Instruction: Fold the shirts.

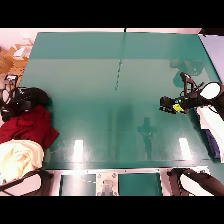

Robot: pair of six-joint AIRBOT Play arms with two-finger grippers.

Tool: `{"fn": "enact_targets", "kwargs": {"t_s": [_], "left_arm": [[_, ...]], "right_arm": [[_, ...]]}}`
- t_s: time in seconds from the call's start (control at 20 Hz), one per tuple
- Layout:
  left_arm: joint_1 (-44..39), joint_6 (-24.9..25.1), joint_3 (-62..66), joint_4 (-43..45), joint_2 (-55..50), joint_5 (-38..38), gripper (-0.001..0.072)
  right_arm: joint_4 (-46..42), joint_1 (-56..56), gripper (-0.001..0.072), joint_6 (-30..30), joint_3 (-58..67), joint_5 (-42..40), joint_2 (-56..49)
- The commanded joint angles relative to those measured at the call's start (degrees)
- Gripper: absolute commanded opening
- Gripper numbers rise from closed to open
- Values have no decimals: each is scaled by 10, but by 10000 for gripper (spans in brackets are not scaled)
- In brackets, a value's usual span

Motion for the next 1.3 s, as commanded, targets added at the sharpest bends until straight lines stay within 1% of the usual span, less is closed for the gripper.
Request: {"fn": "enact_targets", "kwargs": {"t_s": [0.0,0.05,0.15,0.25,0.4,0.5,0.65,0.8,0.85,1.0,1.15,1.2,1.25], "left_arm": [[25,6,1,4,-40,77,118],[25,5,6,0,-39,88,22],[25,6,38,-17,-38,70,20],[24,7,94,-33,-35,16,19],[-11,64,199,-106,0,-62,19],[-61,72,266,-177,43,-89,19],[-159,78,357,-300,99,-120,19],[-266,74,424,-379,112,-143,20],[-294,59,425,-407,110,-149,20],[-375,18,424,-421,80,-190,20],[-438,3,396,-421,27,-213,22],[-455,3,379,-421,7,-214,142],[-467,0,362,-421,-12,-215,560]], "right_arm": [[0,0,15,0,0,1,0],[0,0,15,0,0,1,0],[0,0,15,0,0,1,0],[0,0,15,0,0,1,0],[0,0,15,0,0,1,0],[0,0,15,0,0,2,0],[-1,0,15,-3,5,3,0],[0,-11,14,-17,26,23,0],[0,-16,14,-18,34,33,0],[0,-30,14,-30,52,63,0],[0,-33,15,-32,56,72,0],[2,-33,17,-32,56,73,0],[5,-33,113,-32,56,76,0]]}}
